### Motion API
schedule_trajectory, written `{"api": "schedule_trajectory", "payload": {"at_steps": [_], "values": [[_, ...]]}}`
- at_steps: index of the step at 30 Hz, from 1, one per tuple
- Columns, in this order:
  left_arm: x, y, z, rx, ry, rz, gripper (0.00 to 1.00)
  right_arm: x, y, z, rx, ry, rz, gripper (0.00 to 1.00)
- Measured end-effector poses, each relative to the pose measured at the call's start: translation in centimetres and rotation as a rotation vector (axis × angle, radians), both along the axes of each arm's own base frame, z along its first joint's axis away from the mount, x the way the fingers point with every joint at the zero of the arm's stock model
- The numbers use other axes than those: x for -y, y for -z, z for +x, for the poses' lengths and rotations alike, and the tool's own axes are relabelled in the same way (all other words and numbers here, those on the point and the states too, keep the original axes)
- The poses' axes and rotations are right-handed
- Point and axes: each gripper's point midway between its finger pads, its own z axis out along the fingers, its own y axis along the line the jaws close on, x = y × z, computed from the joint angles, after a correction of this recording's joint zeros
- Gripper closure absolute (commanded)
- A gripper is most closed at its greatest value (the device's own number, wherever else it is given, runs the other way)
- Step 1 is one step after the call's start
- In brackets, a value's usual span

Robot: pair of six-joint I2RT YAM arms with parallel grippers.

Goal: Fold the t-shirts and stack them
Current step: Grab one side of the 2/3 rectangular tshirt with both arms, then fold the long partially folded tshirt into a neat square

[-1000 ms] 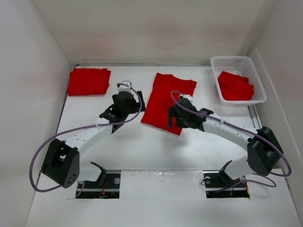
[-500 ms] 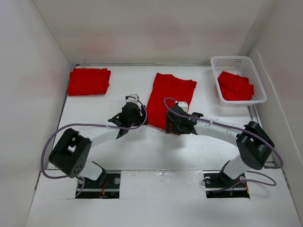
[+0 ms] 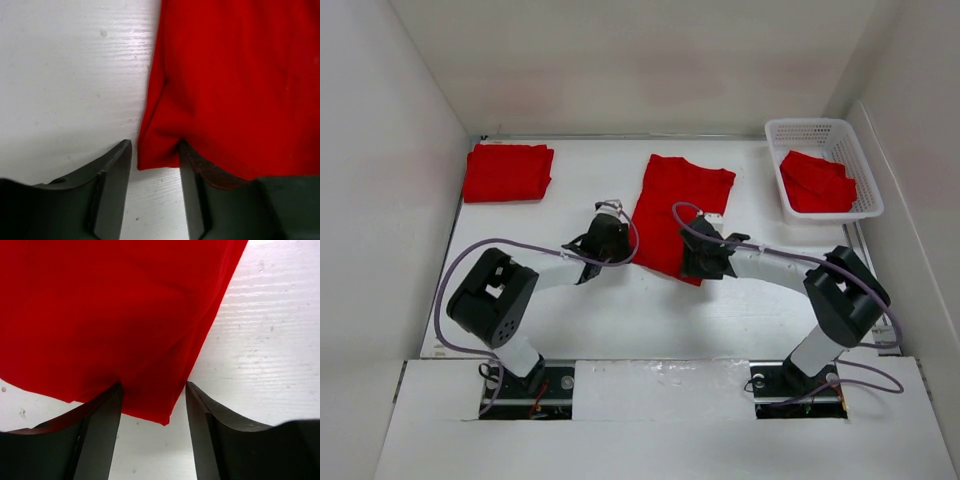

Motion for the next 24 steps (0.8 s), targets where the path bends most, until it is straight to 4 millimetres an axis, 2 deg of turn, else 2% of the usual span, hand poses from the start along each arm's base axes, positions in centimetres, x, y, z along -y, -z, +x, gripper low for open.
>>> {"api": "schedule_trajectory", "payload": {"at_steps": [3,4,5,7,8,10,12,14,19,21,24], "values": [[0.7,0.2,0.3,-0.001,0.024,-0.013,0.79,-0.2,0.7,-0.1,-0.017,-0.012,-0.002,0.56],[0.9,0.3,0.3,-0.004,0.035,-0.019,1.0,-0.2,0.8,-0.1,-0.02,-0.015,-0.004,0.69],[1.3,0.3,0.3,-0.001,0.052,-0.026,1.0,-0.4,0.8,0.0,-0.017,-0.019,0.004,0.69],[1.6,0.3,0.2,-0.004,0.067,-0.038,1.0,-0.6,0.8,-0.1,-0.02,-0.02,0.01,0.78],[1.6,0.3,0.1,-0.003,0.073,-0.041,1.0,-0.7,0.8,-0.2,-0.018,-0.021,0.012,0.9],[1.6,0.2,-0.4,0.002,0.079,-0.042,1.0,-1.0,0.8,-0.5,-0.016,-0.022,0.009,1.0],[1.5,-0.3,-1.6,0.017,0.081,-0.036,1.0,-1.2,0.6,-1.2,-0.017,-0.024,0.001,1.0],[1.8,-1.8,-3.1,0.051,0.088,-0.035,1.0,-1.3,0.5,-2.6,-0.025,-0.038,-0.009,1.0],[3.4,-7.4,-6.9,0.149,0.085,-0.145,1.0,-1.4,-0.7,-6.5,-0.053,-0.072,-0.007,1.0],[3.0,-9.2,-8.1,0.163,0.052,-0.214,1.0,-1.3,-1.4,-8.0,-0.064,-0.081,-0.003,1.0],[1.4,-10.2,-9.7,0.142,-0.011,-0.278,1.0,-1.7,-3.0,-10.2,-0.068,-0.103,0.024,1.0]]}}
